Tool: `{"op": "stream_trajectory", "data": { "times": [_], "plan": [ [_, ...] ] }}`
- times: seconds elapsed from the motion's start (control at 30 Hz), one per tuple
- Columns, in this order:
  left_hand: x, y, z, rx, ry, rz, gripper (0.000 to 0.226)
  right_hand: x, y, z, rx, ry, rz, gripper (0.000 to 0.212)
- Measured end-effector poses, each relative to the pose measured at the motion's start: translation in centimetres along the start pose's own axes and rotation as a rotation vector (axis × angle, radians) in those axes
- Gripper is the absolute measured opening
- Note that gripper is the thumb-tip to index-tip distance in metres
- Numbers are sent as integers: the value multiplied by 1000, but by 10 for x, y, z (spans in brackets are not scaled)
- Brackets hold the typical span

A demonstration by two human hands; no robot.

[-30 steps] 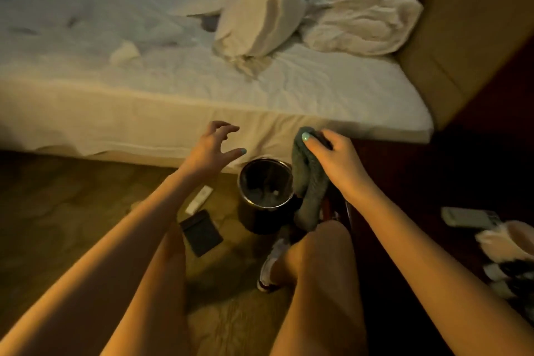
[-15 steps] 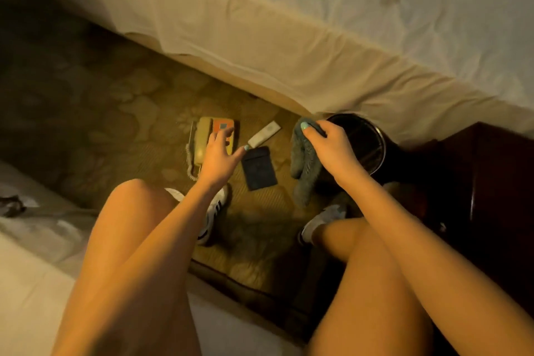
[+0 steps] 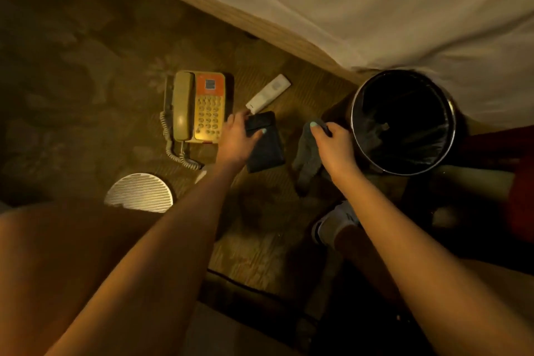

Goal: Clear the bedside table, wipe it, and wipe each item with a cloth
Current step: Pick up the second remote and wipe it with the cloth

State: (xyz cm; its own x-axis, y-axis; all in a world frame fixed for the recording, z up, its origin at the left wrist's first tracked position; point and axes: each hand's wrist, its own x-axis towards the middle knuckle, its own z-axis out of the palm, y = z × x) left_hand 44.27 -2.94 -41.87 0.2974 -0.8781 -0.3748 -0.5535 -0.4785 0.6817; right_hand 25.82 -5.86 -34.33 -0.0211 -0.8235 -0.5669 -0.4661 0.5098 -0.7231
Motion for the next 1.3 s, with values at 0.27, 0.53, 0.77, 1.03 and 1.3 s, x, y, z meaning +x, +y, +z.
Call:
{"op": "stream_trajectory", "data": {
  "times": [0.27, 0.53, 0.77, 1.03, 1.3],
  "plan": [
    [99, -51, 62, 189, -9, 74, 58, 93, 43, 39, 129, 58, 73, 19],
    [177, -95, 94, 221, 56, -34, 70, 133, 90, 55, 113, 79, 66, 28],
    [198, -107, 109, 426, 70, 77, 67, 150, 86, 70, 129, 93, -36, 34],
    [181, -78, 89, 360, -28, 49, 49, 120, 69, 75, -113, -45, -81, 27],
    [172, -58, 97, -1, -134, -152, 69, 97, 49, 49, -141, -37, -92, 14]
  ]
}}
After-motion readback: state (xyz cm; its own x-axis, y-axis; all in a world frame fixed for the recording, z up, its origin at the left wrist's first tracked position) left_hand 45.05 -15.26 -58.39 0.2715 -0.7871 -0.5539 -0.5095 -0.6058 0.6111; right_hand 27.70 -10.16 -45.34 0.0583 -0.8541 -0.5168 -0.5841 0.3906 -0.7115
